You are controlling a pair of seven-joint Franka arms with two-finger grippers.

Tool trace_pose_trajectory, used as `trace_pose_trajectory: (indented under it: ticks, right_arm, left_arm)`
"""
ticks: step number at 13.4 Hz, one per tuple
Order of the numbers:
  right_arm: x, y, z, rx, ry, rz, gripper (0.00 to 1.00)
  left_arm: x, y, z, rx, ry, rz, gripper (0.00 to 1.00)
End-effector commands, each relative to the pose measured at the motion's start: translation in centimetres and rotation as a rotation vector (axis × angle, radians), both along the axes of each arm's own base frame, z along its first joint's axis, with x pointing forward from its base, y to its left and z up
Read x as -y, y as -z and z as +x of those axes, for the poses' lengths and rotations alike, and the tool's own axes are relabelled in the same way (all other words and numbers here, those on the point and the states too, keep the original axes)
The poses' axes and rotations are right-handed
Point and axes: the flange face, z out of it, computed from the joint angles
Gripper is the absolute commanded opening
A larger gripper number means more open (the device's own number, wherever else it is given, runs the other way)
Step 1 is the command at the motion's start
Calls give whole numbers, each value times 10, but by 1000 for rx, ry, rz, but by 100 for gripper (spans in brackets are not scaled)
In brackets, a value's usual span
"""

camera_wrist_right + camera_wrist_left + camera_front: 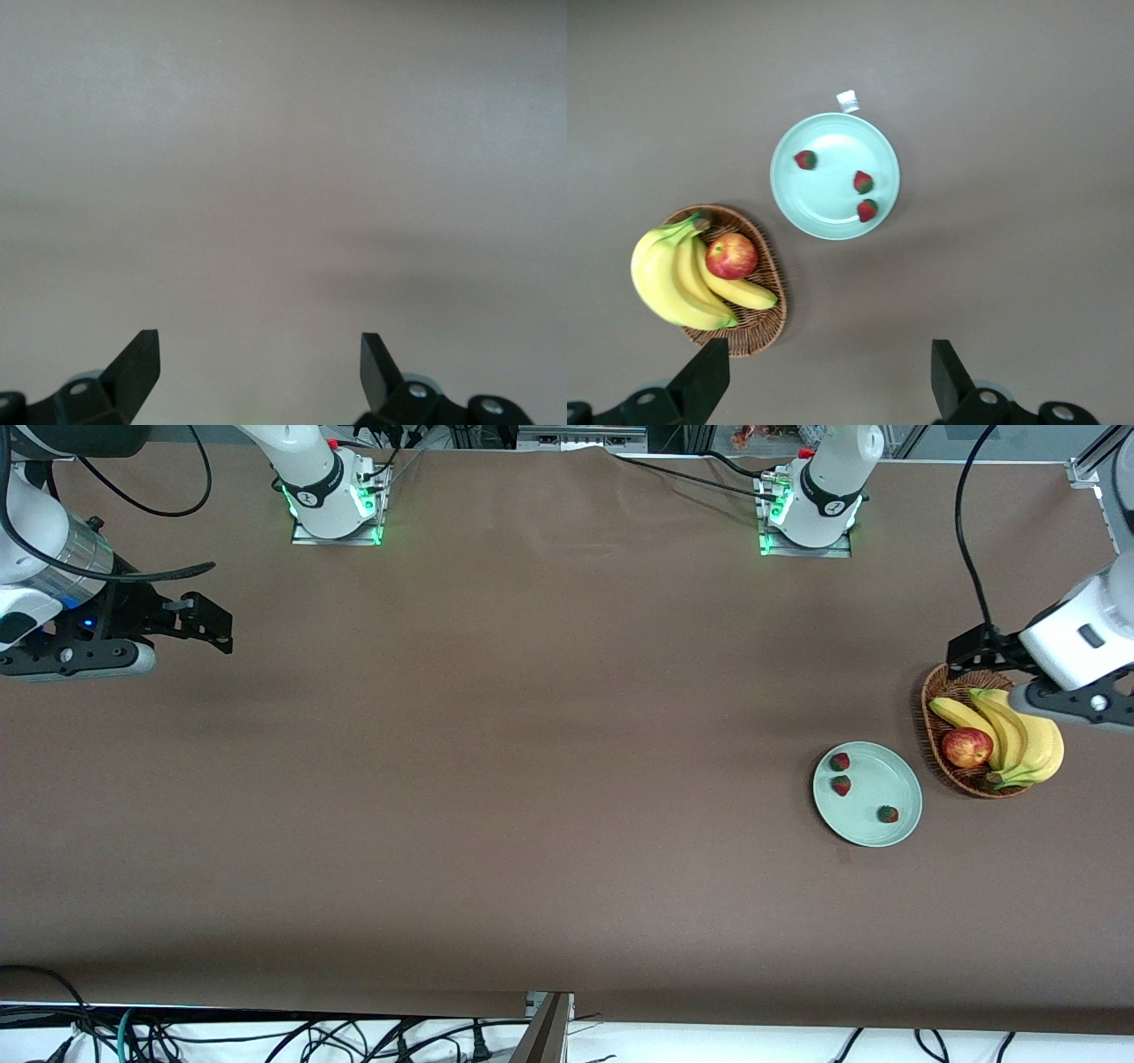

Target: Collect all strawberries into plate

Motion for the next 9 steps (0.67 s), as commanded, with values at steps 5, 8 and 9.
trace_pose_trajectory:
  ticks: [5, 8, 9]
  right_arm:
    - [-4, -6, 6, 27, 2, 41, 100]
    - [-6, -5, 5, 21, 3, 61, 100]
    - [-7, -5, 5, 18, 0, 60, 100]
  left_arm:
    - [13, 0, -34, 166, -111, -51, 100]
    - [12, 4, -33, 147, -122, -48, 100]
    - [11, 5, -33, 143, -125, -47, 100]
